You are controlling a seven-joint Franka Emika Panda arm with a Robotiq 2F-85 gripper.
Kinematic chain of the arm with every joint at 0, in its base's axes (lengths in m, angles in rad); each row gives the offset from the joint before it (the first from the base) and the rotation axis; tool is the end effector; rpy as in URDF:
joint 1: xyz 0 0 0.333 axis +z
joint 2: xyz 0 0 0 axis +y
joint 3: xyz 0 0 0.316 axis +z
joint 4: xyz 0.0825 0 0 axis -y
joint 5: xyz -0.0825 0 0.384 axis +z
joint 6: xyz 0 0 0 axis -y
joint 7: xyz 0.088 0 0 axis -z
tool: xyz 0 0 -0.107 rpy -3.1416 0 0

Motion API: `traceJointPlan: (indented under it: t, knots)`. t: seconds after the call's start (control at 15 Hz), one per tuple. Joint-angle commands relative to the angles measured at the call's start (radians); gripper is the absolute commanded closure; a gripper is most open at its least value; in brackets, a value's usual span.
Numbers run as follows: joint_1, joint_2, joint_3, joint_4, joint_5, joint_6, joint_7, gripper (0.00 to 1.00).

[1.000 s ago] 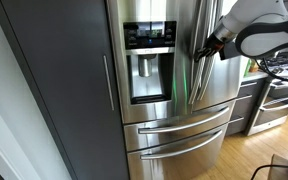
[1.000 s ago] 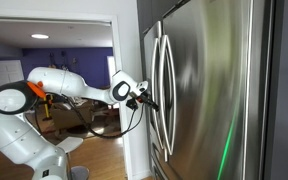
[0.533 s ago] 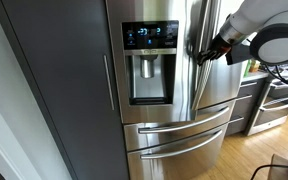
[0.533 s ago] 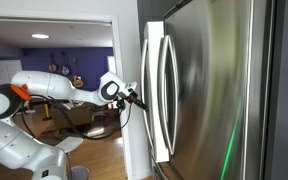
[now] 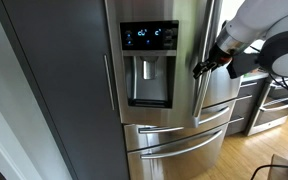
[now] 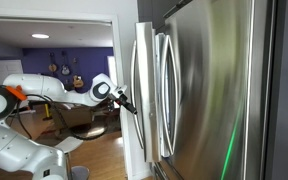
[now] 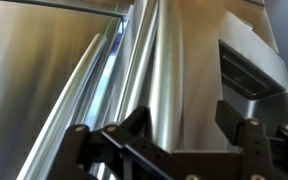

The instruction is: Open the fridge left door

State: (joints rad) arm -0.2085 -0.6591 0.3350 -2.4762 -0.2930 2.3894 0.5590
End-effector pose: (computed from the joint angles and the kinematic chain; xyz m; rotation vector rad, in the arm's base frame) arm 0.3994 0.0687 0.5625 2.7042 -0.3823 0.9059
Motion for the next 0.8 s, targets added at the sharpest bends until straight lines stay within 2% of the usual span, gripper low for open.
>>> traceJointPlan:
  t: [0.0, 0.27, 0.73]
  knots:
    - [0.047, 0.051, 0.020, 0.035, 0.025, -0.028, 0.036, 0.00]
    - [0.062, 0.058, 0.041, 0.061, 0.010, -0.063, 0.076, 0.00]
    - [0.100, 0.072, 0.037, 0.074, 0.015, -0.044, 0.089, 0.00]
